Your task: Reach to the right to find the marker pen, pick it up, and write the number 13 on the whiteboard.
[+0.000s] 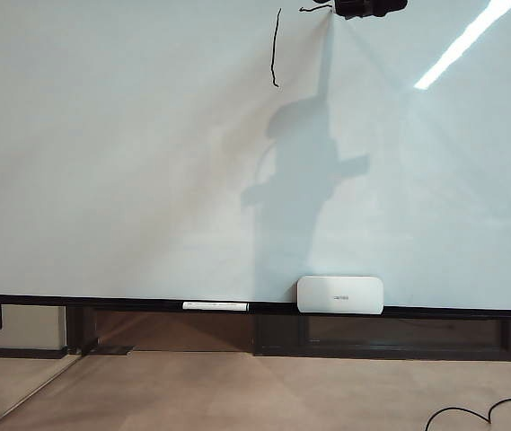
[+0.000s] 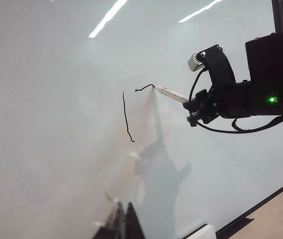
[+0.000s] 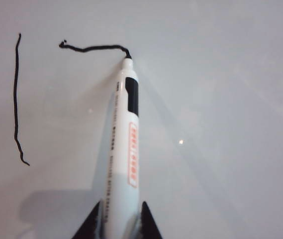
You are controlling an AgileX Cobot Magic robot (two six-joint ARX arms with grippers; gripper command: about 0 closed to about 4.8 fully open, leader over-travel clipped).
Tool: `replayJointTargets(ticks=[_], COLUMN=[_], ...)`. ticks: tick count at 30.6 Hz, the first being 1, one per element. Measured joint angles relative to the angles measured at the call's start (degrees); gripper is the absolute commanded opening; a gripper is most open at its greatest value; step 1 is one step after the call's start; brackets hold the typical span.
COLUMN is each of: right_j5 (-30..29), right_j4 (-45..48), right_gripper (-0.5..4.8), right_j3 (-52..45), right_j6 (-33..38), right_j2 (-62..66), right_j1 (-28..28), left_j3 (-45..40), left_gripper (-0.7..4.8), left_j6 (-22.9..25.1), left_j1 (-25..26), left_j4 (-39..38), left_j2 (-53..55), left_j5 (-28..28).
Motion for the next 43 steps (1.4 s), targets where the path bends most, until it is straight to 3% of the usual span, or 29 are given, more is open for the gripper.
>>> replayJointTargets(ticks=[15,28,43], right_j5=[0.00,-0.33,-6.05], right_j4=[-5.18,-5.73,-2.51], right_gripper=[-0.06,-0.06,-0.06], right_j3=[-0.98,-8.26,-8.76], right_j6=[2.16,5.40,5.88], right_j2=[0.04,0.31,0.96], right_j1=[-0.07,-0.85,-1.99], left_j3=[0.00,0.00,0.00], left_gripper=[-0.06,-0.06,-0.06], left_j6=[0.68,1.49,2.38], left_j1=[0.00,0.00,-0.02], left_j4=[0.02,0.07,0.15], left_j2=[0.00,0.00,0.09], left_j5=[-0.04,-0.04,-0.09])
